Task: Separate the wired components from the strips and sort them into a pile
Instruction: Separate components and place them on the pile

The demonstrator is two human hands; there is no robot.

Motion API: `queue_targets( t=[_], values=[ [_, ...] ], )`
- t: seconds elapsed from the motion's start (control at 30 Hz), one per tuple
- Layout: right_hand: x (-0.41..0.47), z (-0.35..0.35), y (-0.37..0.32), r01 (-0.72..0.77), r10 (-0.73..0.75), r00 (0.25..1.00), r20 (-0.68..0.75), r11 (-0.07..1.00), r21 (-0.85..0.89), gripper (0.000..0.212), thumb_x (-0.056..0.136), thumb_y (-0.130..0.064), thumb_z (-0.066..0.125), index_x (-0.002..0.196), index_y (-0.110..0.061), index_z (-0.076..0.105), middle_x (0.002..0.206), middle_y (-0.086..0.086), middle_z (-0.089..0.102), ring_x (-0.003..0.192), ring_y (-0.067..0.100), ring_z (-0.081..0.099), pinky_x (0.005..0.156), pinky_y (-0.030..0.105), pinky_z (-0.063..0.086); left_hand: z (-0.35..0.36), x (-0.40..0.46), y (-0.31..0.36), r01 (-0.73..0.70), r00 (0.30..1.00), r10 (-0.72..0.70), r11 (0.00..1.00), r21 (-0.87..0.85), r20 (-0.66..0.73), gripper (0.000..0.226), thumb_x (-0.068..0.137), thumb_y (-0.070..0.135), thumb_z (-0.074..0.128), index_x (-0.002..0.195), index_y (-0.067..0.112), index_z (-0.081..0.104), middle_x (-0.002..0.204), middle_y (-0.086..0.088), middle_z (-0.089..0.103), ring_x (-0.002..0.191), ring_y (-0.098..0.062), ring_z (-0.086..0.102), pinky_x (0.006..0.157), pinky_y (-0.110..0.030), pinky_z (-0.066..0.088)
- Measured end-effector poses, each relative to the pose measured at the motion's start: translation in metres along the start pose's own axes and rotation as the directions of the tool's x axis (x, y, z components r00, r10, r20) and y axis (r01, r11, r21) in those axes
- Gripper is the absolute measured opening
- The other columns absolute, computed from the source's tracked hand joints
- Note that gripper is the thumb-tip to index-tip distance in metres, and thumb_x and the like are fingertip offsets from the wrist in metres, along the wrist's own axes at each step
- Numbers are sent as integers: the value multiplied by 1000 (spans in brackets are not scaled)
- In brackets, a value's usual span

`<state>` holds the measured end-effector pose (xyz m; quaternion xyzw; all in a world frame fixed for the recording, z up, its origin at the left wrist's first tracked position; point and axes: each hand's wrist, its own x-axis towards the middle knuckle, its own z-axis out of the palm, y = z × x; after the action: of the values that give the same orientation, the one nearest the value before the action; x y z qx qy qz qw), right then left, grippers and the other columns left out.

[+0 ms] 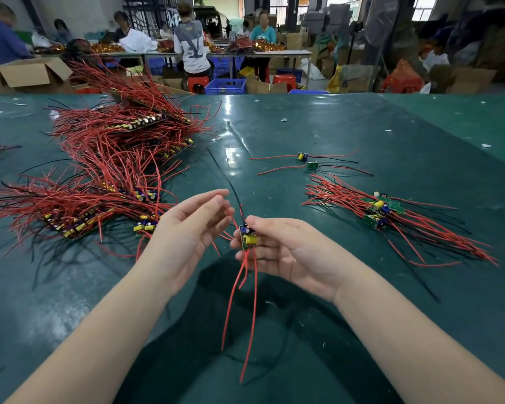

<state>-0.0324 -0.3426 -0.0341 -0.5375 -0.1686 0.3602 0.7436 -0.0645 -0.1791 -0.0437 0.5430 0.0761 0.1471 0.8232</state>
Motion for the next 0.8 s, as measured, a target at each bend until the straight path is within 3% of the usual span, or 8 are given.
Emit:
queue_targets(
  t=[0.1, 0.23, 0.33, 0.43, 0.6, 0.7, 0.8],
  values=[
    [3, -1, 0, 53, -52, 998, -36, 998, 35, 20, 80, -28, 64, 83, -9, 73, 88, 10, 73, 73, 18, 70, 71, 27, 58, 3, -3, -2, 134, 988, -140, 987, 86, 63, 21, 96, 15, 51, 104, 5, 68, 86, -5, 71, 72, -11, 68, 67, -21, 57],
    [6, -9, -2, 91, -85, 983, -165, 995, 31, 20, 89, -26, 62, 80, -13, 74, 90, 7, 74, 73, 15, 70, 65, 20, 55, 8, -8, -8, 223, 956, -256, 952, 211, 142, 26, 99, 18, 47, 102, 8, 70, 96, -10, 72, 85, -18, 68, 86, -32, 56],
    [9, -18, -6, 52, -67, 948, -310, 997, -55, 22, 93, -31, 58, 80, -19, 71, 85, -3, 76, 66, 4, 66, 56, 16, 44, 9, -8, -6, 209, 970, -229, 958, 195, 86, 28, 101, 17, 44, 102, 2, 68, 92, -12, 71, 80, -20, 70, 74, -28, 60],
    [17, -26, -15, 52, -20, 930, -368, 996, 77, 19, 92, -28, 60, 81, -17, 71, 79, -2, 75, 55, 3, 61, 51, 13, 47, 9, -7, -3, 182, 980, -191, 971, 154, 48, 28, 100, 13, 44, 93, 2, 69, 83, -11, 71, 71, -18, 70, 63, -22, 57],
    [45, -41, -37, 83, 59, 876, -479, 959, 270, 14, 92, -20, 63, 81, -12, 65, 68, 3, 71, 59, 8, 61, 47, 14, 51, 10, -5, -3, 125, 991, -128, 987, 101, 26, 29, 100, 8, 43, 89, 0, 69, 79, -12, 71, 71, -19, 70, 65, -24, 58],
    [71, -58, -54, 108, 73, 826, -559, 953, 283, 20, 94, -17, 59, 76, -11, 60, 53, 1, 65, 48, 8, 60, 42, 14, 49, 9, -4, -2, 67, 998, -67, 995, 76, 3, 29, 99, 6, 42, 89, -2, 68, 78, -12, 70, 71, -20, 69, 64, -23, 57],
    [101, -75, -74, 180, 39, 773, -633, 943, 279, 22, 97, -14, 54, 76, -8, 54, 65, 5, 60, 55, 12, 57, 41, 16, 50, 8, -4, 0, 40, 999, -39, 996, 84, -23, 31, 100, 3, 39, 89, -4, 68, 76, -12, 69, 70, -20, 68, 64, -23, 58]
  ],
)
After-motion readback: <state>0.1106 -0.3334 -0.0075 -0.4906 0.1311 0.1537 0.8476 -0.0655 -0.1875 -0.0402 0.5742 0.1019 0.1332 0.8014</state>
